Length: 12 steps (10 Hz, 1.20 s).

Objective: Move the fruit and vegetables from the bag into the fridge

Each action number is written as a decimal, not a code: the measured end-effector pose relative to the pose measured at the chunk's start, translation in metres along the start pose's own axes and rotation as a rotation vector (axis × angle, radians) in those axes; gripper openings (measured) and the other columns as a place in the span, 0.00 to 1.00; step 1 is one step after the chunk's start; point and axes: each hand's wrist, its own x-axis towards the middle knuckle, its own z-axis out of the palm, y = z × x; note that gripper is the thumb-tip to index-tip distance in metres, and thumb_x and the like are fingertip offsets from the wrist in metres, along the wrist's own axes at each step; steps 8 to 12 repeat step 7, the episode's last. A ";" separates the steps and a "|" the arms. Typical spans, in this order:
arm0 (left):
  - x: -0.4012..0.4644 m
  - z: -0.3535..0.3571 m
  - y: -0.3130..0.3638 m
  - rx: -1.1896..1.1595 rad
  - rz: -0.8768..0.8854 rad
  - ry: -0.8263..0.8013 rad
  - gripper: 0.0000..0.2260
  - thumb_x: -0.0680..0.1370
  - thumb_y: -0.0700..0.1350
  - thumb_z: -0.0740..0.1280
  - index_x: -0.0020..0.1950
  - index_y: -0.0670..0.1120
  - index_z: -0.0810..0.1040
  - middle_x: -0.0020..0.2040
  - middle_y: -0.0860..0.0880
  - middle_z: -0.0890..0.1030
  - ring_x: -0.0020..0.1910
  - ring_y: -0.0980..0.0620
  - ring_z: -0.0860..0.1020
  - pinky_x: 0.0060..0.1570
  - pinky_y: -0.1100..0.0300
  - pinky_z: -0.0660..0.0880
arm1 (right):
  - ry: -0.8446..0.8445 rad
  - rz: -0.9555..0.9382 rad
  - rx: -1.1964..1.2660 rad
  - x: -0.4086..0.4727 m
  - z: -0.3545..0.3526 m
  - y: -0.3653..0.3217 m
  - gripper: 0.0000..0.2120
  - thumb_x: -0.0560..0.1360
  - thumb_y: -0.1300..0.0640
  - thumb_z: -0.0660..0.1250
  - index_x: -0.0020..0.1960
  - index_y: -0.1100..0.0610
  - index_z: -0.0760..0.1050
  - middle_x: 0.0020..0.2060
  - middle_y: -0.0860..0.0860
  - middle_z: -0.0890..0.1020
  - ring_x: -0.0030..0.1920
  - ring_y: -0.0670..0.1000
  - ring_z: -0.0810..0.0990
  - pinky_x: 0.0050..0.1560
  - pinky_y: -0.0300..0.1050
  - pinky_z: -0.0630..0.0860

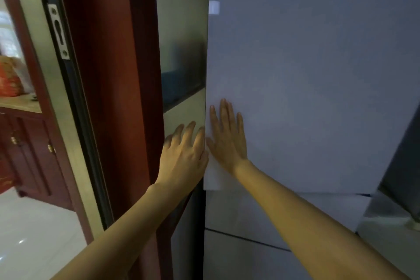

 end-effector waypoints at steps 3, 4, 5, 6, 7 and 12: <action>0.049 0.044 -0.005 0.010 -0.207 -0.218 0.27 0.81 0.54 0.52 0.77 0.49 0.47 0.78 0.47 0.48 0.76 0.45 0.48 0.73 0.48 0.50 | 0.024 -0.106 -0.065 0.051 0.058 0.050 0.38 0.74 0.52 0.65 0.77 0.58 0.49 0.76 0.60 0.51 0.76 0.60 0.50 0.74 0.60 0.51; 0.058 0.052 -0.006 0.003 -0.224 -0.233 0.26 0.81 0.55 0.51 0.77 0.49 0.47 0.78 0.47 0.47 0.76 0.46 0.47 0.73 0.50 0.49 | -0.010 -0.069 -0.073 0.059 0.071 0.061 0.39 0.72 0.55 0.67 0.76 0.59 0.51 0.75 0.61 0.52 0.75 0.60 0.52 0.74 0.60 0.51; 0.064 0.057 -0.012 0.007 -0.225 -0.220 0.25 0.82 0.54 0.50 0.77 0.49 0.48 0.78 0.47 0.48 0.76 0.46 0.48 0.73 0.50 0.50 | 0.016 -0.075 -0.074 0.062 0.079 0.065 0.38 0.71 0.61 0.66 0.76 0.58 0.51 0.75 0.61 0.53 0.75 0.60 0.52 0.74 0.59 0.51; 0.068 0.053 -0.012 -0.030 -0.212 -0.202 0.25 0.82 0.53 0.50 0.77 0.49 0.49 0.78 0.47 0.49 0.76 0.45 0.49 0.73 0.49 0.51 | -0.003 -0.055 -0.068 0.064 0.073 0.061 0.39 0.70 0.60 0.66 0.76 0.59 0.52 0.75 0.61 0.53 0.75 0.61 0.52 0.73 0.60 0.51; 0.062 0.047 -0.010 -0.044 -0.151 -0.217 0.24 0.82 0.51 0.51 0.77 0.48 0.49 0.78 0.46 0.50 0.76 0.45 0.49 0.72 0.49 0.51 | -0.048 -0.021 0.048 0.055 0.061 0.050 0.37 0.75 0.57 0.64 0.76 0.58 0.46 0.76 0.61 0.47 0.76 0.61 0.47 0.74 0.58 0.44; 0.062 0.047 -0.010 -0.044 -0.151 -0.217 0.24 0.82 0.51 0.51 0.77 0.48 0.49 0.78 0.46 0.50 0.76 0.45 0.49 0.72 0.49 0.51 | -0.048 -0.021 0.048 0.055 0.061 0.050 0.37 0.75 0.57 0.64 0.76 0.58 0.46 0.76 0.61 0.47 0.76 0.61 0.47 0.74 0.58 0.44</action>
